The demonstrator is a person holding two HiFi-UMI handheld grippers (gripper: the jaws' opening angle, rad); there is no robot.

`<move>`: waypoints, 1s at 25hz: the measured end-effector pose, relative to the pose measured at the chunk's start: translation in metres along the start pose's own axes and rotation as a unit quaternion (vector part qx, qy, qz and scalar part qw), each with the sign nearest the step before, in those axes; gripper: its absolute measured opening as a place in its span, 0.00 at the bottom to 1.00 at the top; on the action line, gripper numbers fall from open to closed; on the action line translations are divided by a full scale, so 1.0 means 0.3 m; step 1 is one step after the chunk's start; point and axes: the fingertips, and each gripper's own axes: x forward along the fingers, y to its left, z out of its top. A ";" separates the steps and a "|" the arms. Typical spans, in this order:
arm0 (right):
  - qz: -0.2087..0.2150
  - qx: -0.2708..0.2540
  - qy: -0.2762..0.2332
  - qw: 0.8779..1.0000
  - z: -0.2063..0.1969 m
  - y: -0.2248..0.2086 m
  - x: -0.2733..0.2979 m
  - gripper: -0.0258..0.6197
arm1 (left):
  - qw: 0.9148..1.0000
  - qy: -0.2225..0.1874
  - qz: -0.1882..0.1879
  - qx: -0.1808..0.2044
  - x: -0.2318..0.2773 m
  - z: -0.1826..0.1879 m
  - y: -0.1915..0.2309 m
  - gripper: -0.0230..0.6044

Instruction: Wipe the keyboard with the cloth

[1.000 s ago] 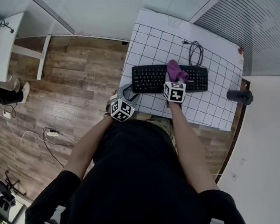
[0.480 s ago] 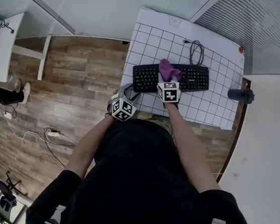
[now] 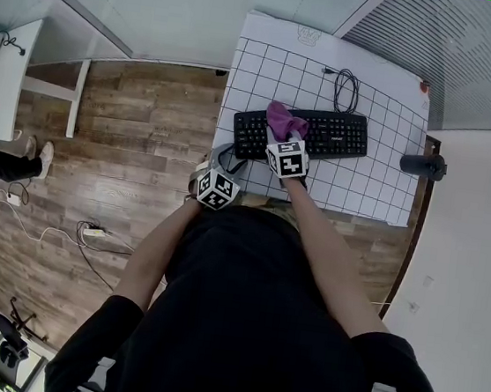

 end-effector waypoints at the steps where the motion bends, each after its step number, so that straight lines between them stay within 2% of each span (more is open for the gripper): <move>1: 0.002 -0.004 0.000 1.000 0.001 0.009 0.002 0.11 | 1.000 0.000 0.000 0.000 0.001 0.000 0.000 0.39; 9: 0.028 -0.043 0.007 0.999 0.007 0.094 0.023 0.11 | 1.000 0.002 0.000 -0.002 0.000 -0.001 -0.003 0.39; 14: 0.035 -0.044 0.008 0.998 0.011 0.103 0.026 0.11 | 1.000 0.002 0.001 -0.002 0.002 -0.001 -0.002 0.39; 25: 0.103 -0.075 0.018 0.992 0.021 0.262 0.054 0.11 | 1.000 -0.001 -0.001 -0.001 0.003 0.001 -0.009 0.39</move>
